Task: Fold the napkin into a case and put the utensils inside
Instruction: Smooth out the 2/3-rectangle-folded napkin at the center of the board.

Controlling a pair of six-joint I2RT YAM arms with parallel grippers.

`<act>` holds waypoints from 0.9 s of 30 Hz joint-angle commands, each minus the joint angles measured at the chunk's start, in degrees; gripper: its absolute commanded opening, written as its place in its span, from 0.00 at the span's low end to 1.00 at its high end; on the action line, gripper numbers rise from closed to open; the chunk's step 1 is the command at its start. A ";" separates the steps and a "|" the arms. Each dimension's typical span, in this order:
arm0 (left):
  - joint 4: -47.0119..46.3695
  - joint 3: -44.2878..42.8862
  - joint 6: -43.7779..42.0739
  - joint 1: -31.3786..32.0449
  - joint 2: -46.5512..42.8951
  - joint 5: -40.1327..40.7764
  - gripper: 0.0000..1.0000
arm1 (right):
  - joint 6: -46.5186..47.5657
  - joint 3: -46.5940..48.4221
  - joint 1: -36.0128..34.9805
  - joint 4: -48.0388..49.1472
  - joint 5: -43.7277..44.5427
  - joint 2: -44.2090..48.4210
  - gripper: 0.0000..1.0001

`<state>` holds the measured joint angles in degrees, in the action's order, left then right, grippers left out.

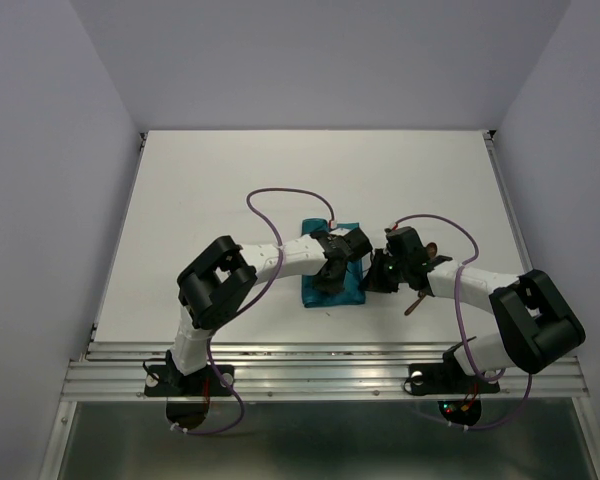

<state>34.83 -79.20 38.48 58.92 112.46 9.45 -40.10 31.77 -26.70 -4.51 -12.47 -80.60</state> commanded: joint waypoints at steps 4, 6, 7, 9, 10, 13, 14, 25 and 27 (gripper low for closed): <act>2.17 -0.78 -0.95 0.50 -2.42 -0.05 0.40 | 0.72 1.28 -0.02 -1.20 1.48 0.18 0.06; 3.04 -1.40 -0.95 0.50 -2.69 0.30 0.43 | 0.72 1.36 -0.02 -1.20 1.48 0.18 0.06; 3.31 -1.75 -0.95 0.50 -2.78 0.39 0.43 | 0.72 1.37 -0.02 -1.11 1.48 0.09 0.06; 4.54 -2.97 -0.95 0.41 -3.83 1.27 0.43 | 0.72 1.45 -0.02 -1.20 1.48 0.09 0.06; 4.89 -3.59 -1.04 0.50 -4.35 1.79 0.43 | 0.72 1.45 -0.02 -1.20 1.48 0.18 0.06; 5.77 -6.75 -1.30 0.50 -6.73 3.20 0.41 | 0.63 1.54 -0.02 -1.11 1.48 0.09 0.07; 6.12 -7.37 -1.39 0.50 -7.78 3.46 0.41 | 0.72 1.54 -0.02 -1.20 1.48 0.00 0.07; 5.78 -5.54 -1.13 -0.29 -10.42 4.00 0.30 | 1.25 2.51 -0.02 -4.53 4.72 2.10 0.45; 4.47 -3.44 -0.95 -0.81 -11.47 3.12 0.24 | 1.51 2.86 -0.02 -6.46 6.05 3.33 0.48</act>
<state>39.00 -85.78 37.52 58.81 103.57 12.29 -39.83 33.19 -26.70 -5.82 -10.98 -79.72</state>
